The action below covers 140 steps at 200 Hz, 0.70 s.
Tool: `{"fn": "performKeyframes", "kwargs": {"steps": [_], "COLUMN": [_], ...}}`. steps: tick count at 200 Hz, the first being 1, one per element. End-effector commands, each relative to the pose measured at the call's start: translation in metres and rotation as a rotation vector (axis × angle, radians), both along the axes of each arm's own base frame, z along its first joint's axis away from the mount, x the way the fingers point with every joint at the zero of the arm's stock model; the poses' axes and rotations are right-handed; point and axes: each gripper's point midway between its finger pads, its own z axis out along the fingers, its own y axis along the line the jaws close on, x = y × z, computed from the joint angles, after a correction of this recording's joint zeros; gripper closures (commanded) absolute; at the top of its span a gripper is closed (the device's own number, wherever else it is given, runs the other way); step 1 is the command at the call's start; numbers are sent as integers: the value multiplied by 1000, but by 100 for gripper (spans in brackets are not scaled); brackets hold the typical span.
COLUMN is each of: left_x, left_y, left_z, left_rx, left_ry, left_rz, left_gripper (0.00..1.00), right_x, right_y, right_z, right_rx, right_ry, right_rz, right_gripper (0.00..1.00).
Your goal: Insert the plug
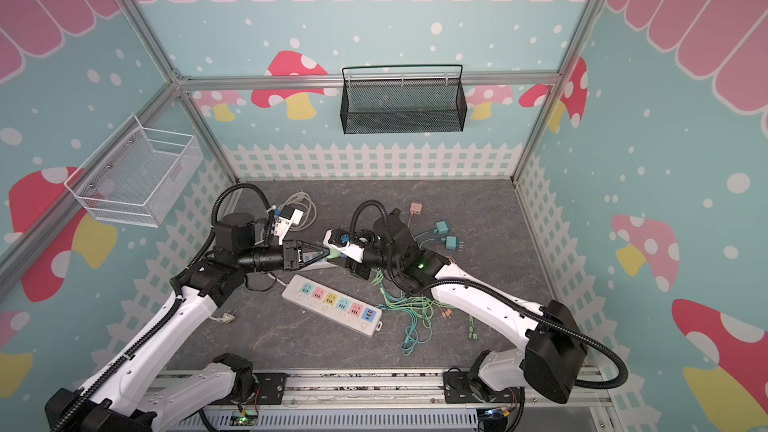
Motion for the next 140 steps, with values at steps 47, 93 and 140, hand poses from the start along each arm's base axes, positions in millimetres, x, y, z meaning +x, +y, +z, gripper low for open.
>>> {"fn": "performKeyframes", "kwargs": {"steps": [47, 93, 140], "left_x": [9, 23, 33], "left_y": [4, 8, 11], "left_z": [-15, -19, 2], "left_rx": [61, 83, 1], "left_ry": [-25, -66, -201], "left_rz": [48, 101, 174], "left_gripper": [92, 100, 100], "right_x": [-6, -4, -25], "right_y": [-10, -35, -36], "right_z": [21, 44, 24], "right_rx": [76, 191, 300], "right_ry": [56, 193, 471], "right_rz": [-62, -220, -200], "right_gripper": [42, 34, 36]}}
